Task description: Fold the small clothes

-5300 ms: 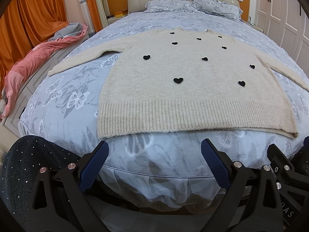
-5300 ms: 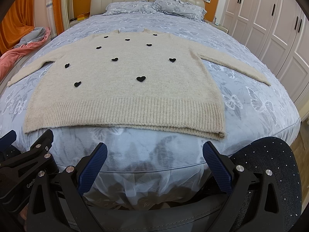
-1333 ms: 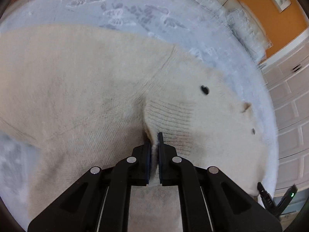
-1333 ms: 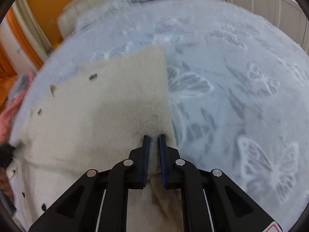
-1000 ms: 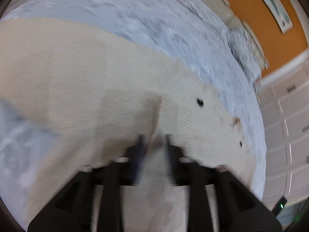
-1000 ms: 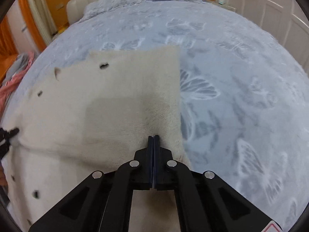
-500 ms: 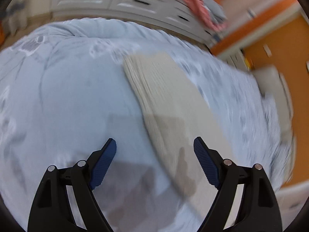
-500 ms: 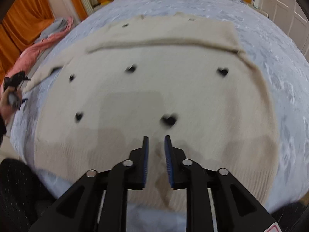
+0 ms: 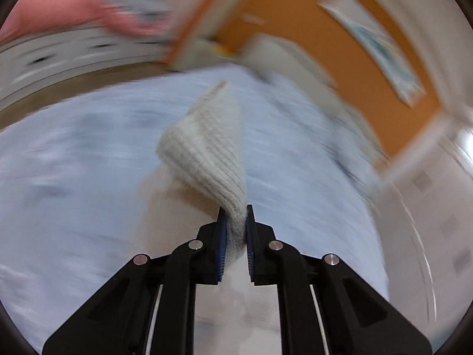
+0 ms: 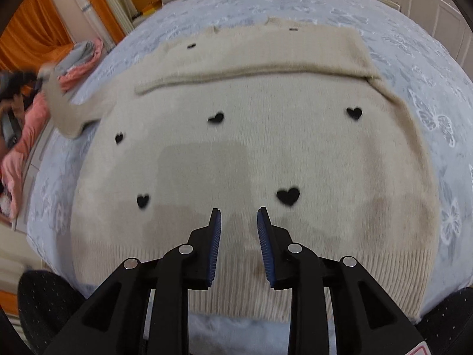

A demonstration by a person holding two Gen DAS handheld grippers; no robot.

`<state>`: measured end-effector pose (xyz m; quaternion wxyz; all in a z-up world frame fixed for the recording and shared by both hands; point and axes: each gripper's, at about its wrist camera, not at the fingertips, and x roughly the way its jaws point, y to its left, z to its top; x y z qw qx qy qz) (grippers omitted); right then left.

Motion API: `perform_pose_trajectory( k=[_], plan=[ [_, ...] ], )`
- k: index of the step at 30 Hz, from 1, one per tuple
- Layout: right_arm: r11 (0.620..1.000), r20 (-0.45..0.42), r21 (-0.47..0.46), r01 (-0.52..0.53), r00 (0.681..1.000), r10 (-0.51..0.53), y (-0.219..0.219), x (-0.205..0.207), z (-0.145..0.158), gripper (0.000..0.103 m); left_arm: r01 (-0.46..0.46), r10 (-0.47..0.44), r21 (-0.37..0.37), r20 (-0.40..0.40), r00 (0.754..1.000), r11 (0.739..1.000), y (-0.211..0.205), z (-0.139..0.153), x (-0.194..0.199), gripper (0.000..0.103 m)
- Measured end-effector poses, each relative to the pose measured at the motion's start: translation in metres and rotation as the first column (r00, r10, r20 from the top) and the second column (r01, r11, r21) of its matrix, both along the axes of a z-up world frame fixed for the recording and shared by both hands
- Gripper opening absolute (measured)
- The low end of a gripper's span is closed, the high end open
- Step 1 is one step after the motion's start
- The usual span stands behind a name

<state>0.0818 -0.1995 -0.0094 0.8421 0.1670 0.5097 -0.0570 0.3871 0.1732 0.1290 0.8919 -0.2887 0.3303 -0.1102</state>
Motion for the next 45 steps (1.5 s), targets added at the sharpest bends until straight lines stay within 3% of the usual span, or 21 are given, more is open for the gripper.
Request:
perform_pose_trajectory(
  k=[2,4,7,9,10,13,18,22,25,29,32,33,35,37,38,39,41,42,43,44,45],
  plan=[
    [0.999,0.025,0.007,0.034,0.999,-0.034,-0.010,-0.004,0.005,0.027,0.152,-0.152,-0.032,0.003,0.988,0.988,-0.081,0.007,-0.007,0.012],
    [0.998,0.038,0.004,0.069,0.997,-0.069,-0.024,-0.011,0.009,0.027,0.238,-0.241,-0.069,-0.046,0.969,0.969,-0.150,-0.008,-0.018,0.017],
    [0.994,0.032,0.002,0.111,0.993,-0.111,-0.047,-0.021,0.007,0.030,0.251,-0.257,-0.053,-0.225,0.940,0.966,-0.239,-0.075,-0.050,0.046],
    [0.991,0.027,0.005,0.133,0.991,-0.133,-0.062,-0.025,0.009,0.030,0.215,-0.227,-0.073,-0.315,0.921,0.974,-0.253,-0.113,-0.071,0.046],
    [0.990,0.035,0.010,0.143,0.989,-0.144,-0.073,-0.026,0.012,0.032,0.191,-0.215,-0.102,-0.350,0.912,0.976,-0.252,-0.129,-0.086,0.046],
    [0.990,0.071,0.041,0.138,0.988,-0.141,-0.098,-0.016,0.019,0.050,0.075,-0.157,-0.202,-0.425,0.892,0.976,-0.223,-0.158,-0.111,0.049],
    [0.996,0.124,0.068,0.062,0.990,-0.070,-0.119,0.060,0.022,0.052,-0.117,0.041,-0.162,-0.415,0.909,0.980,-0.138,-0.151,-0.105,0.060],
    [0.968,0.108,0.206,0.145,0.980,-0.169,-0.142,0.123,0.006,0.052,-0.267,0.172,-0.173,-0.427,0.888,0.948,-0.079,-0.147,-0.097,0.067],
    [0.949,0.057,0.249,0.193,0.975,-0.214,-0.149,0.155,-0.012,0.053,-0.342,0.264,-0.149,-0.386,0.884,0.928,-0.049,-0.137,-0.087,0.076],
    [0.935,0.021,0.284,0.213,0.974,-0.228,-0.141,0.181,-0.029,0.050,-0.313,0.204,-0.191,-0.440,0.875,0.930,-0.038,-0.151,-0.075,0.072],
    [0.944,0.072,0.306,0.126,0.985,-0.155,-0.129,0.203,-0.014,0.005,-0.319,0.170,-0.230,-0.500,0.849,0.919,-0.043,-0.158,-0.065,0.064],
    [0.945,0.116,0.310,0.103,0.983,-0.145,-0.128,0.207,-0.002,0.005,-0.317,0.156,-0.254,-0.501,0.851,0.914,-0.045,-0.157,-0.063,0.060],
    [0.945,0.295,0.327,0.025,0.947,-0.127,-0.128,0.205,0.045,0.004,-0.313,0.153,-0.272,-0.481,0.863,0.910,-0.047,-0.149,-0.052,0.037],
    [0.955,0.444,0.294,-0.029,0.889,-0.110,-0.132,0.193,0.087,0.003,-0.300,0.172,-0.236,-0.443,0.880,0.924,-0.048,-0.140,-0.049,0.018],
    [0.971,0.493,0.240,-0.017,0.863,-0.107,-0.137,0.183,0.099,0.003,-0.285,0.173,-0.205,-0.440,0.881,0.936,-0.054,-0.140,-0.044,0.016],
    [0.979,0.487,0.204,0.014,0.866,-0.114,-0.143,0.180,0.095,0.003,-0.268,0.163,-0.182,-0.445,0.880,0.946,-0.057,-0.145,-0.040,0.015],
    [0.982,0.380,0.167,0.089,0.913,-0.147,-0.160,0.184,0.061,0.003,-0.240,0.155,-0.117,-0.488,0.859,0.964,-0.072,-0.161,-0.035,0.011],
    [0.975,0.238,0.165,0.152,0.953,-0.189,-0.174,0.191,0.019,0.000,-0.233,0.160,-0.083,-0.508,0.847,0.969,-0.078,-0.170,-0.036,0.010],
    [0.968,0.121,0.165,0.190,0.970,-0.211,-0.183,0.194,-0.011,0.000,-0.233,0.170,-0.059,-0.517,0.839,0.971,-0.080,-0.176,-0.038,0.009],
    [0.955,-0.017,0.161,0.250,0.968,-0.251,-0.195,0.192,-0.045,0.000,-0.232,0.175,-0.055,-0.499,0.849,0.971,-0.082,-0.180,-0.042,0.009],
    [0.935,0.007,0.231,0.268,0.961,-0.277,-0.204,0.183,-0.050,0.000,-0.227,0.181,-0.039,-0.478,0.859,0.973,-0.084,-0.177,-0.045,0.009]
  ],
)
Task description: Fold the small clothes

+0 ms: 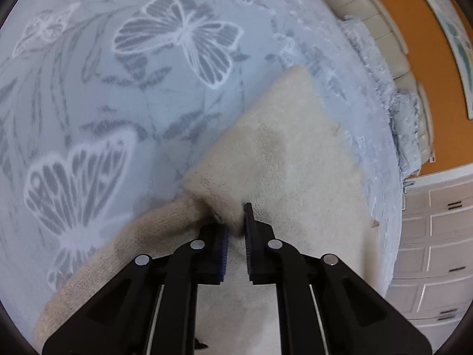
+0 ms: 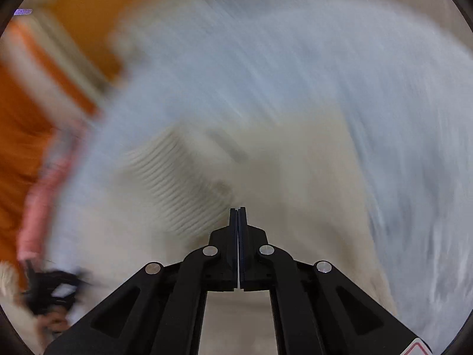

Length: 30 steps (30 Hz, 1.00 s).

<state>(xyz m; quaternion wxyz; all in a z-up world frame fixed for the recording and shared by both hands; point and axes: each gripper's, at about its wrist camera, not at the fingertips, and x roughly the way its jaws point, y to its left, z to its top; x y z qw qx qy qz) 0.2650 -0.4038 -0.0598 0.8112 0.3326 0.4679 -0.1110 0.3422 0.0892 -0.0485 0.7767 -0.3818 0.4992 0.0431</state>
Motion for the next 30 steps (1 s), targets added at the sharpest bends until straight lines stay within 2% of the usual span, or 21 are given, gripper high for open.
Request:
perform_pose_trajectory(
  k=[3,5,7,8,9,10,11,13,14,15,16,18,19,21,23,24,26,28,29,30],
  plan=[
    [0.997,0.119,0.056,0.044,0.992,-0.051,-0.007,-0.017,0.026,0.000,0.038,-0.039,0.058,0.010,0.999,0.998,-0.006,0.003,0.006,0.010],
    [0.999,0.167,0.006,0.052,0.985,-0.053,-0.002,-0.023,0.049,0.000,0.048,-0.049,0.060,0.012,0.999,0.997,-0.006,0.003,0.008,0.011],
    [0.998,0.179,-0.042,0.041,0.983,-0.033,0.006,-0.021,0.062,0.011,0.052,-0.053,0.065,0.013,0.999,0.997,-0.008,0.003,0.009,0.011],
    [0.998,0.155,-0.066,0.016,0.988,-0.006,0.010,-0.013,0.062,0.022,0.055,-0.056,0.071,0.015,0.998,0.996,-0.009,0.004,0.010,0.011],
    [0.997,0.105,-0.073,-0.022,0.994,0.029,0.013,-0.002,0.056,0.047,0.058,-0.060,0.077,0.019,0.998,0.995,-0.009,0.004,0.010,0.011],
    [0.997,0.065,-0.068,-0.037,0.997,0.041,0.013,0.008,0.047,0.054,0.059,-0.061,0.077,0.023,0.998,0.995,-0.007,0.003,0.010,0.011],
    [0.998,0.017,-0.056,-0.040,0.999,0.041,0.015,0.017,0.035,0.055,0.058,-0.060,0.073,0.026,0.998,0.996,-0.008,0.003,0.008,0.011],
    [0.999,-0.014,-0.012,-0.048,0.999,0.048,0.020,0.025,0.023,0.039,0.061,-0.063,0.060,0.029,0.998,0.996,-0.005,0.003,0.006,0.011],
    [0.998,0.011,0.009,-0.061,0.998,0.061,0.023,0.028,0.026,0.022,0.062,-0.064,0.055,0.029,0.998,0.997,-0.004,0.003,0.007,0.011],
    [0.995,0.059,0.037,-0.088,0.995,0.086,0.026,0.029,0.031,0.001,0.068,-0.069,0.050,0.029,0.997,0.996,-0.002,0.003,0.007,0.011],
    [0.994,0.105,0.041,-0.099,0.990,0.095,0.028,0.026,0.039,0.001,0.072,-0.073,0.048,0.029,0.997,0.996,-0.001,0.003,0.007,0.011],
    [0.995,0.225,-0.020,-0.100,0.969,0.102,0.027,0.013,0.069,0.001,0.087,-0.088,0.044,0.030,0.996,0.995,0.001,0.003,0.009,0.011],
    [0.995,0.242,-0.037,-0.090,0.966,0.096,0.028,0.010,0.076,0.001,0.093,-0.094,0.040,0.030,0.995,0.995,0.002,0.002,0.009,0.011],
    [0.998,0.249,-0.046,-0.033,0.967,0.044,0.015,0.001,0.080,0.001,0.099,-0.100,0.040,0.037,0.994,0.994,0.001,0.001,0.009,0.011],
    [1.000,0.168,-0.024,0.019,0.986,-0.015,-0.002,-0.007,0.058,0.001,0.096,-0.098,0.047,0.045,0.994,0.994,0.000,0.001,0.007,0.011],
    [1.000,0.123,-0.013,0.021,0.992,-0.019,-0.006,-0.006,0.048,0.010,0.093,-0.096,0.051,0.048,0.994,0.994,-0.001,0.001,0.006,0.011],
    [1.000,0.065,-0.002,0.026,0.998,-0.026,-0.008,0.001,0.036,0.014,0.091,-0.094,0.060,0.048,0.994,0.994,-0.002,0.001,0.006,0.012],
    [0.999,0.054,0.025,0.023,0.998,-0.024,-0.004,0.011,0.029,0.042,0.090,-0.093,0.062,0.047,0.995,0.994,-0.003,0.002,0.006,0.012],
    [0.999,0.050,0.020,0.027,0.998,-0.028,0.001,0.017,0.027,0.065,0.090,-0.093,0.061,0.048,0.994,0.994,-0.003,0.002,0.005,0.012],
    [1.000,0.041,0.003,0.020,0.999,-0.020,0.005,0.032,0.021,0.065,0.090,-0.093,0.060,0.048,0.995,0.994,-0.003,0.002,0.005,0.012]
  ],
)
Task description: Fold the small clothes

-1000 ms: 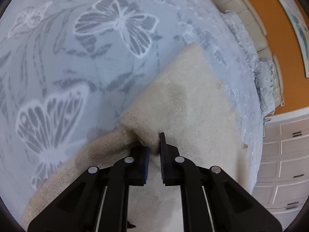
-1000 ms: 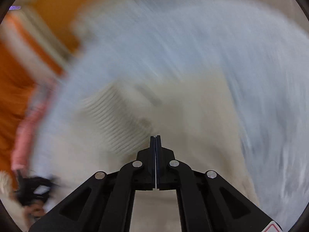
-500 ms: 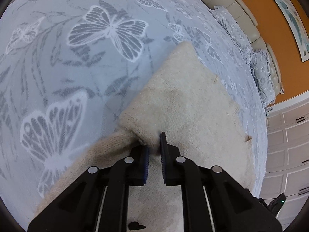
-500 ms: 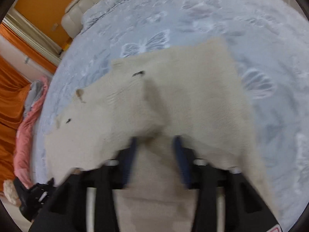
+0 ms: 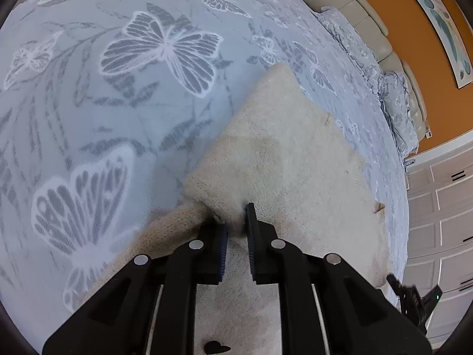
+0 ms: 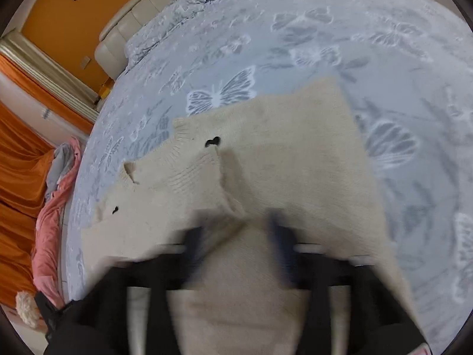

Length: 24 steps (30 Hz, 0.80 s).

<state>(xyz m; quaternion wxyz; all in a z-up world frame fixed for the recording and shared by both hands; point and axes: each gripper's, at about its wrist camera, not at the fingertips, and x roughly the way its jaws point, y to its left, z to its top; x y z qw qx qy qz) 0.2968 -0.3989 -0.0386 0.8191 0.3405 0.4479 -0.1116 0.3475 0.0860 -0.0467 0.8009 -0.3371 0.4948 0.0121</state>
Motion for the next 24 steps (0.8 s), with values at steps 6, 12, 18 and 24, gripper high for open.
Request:
perform_pose_trajectory(
  k=[6,12,18,24],
  plan=[
    [0.994,0.182,-0.009,-0.110,0.977,0.109,0.019,-0.001,0.050,0.008,0.005,-0.006,-0.039,-0.012,1.000,0.999,0.007,0.001,0.001,0.013],
    [0.996,-0.085,-0.060,-0.063,0.995,0.058,-0.010,-0.027,-0.019,0.007,0.045,-0.045,0.023,0.001,0.999,0.999,-0.002,-0.001,0.000,0.013],
    [0.982,0.018,-0.184,0.036,0.999,-0.033,0.003,-0.044,0.038,0.011,0.072,-0.071,0.061,-0.019,0.997,0.996,-0.005,0.003,0.002,0.013],
    [0.927,0.048,-0.152,-0.342,0.935,0.353,0.133,0.016,0.051,0.007,0.059,-0.058,0.101,-0.006,0.998,0.993,-0.011,0.004,-0.003,0.014]
  ],
)
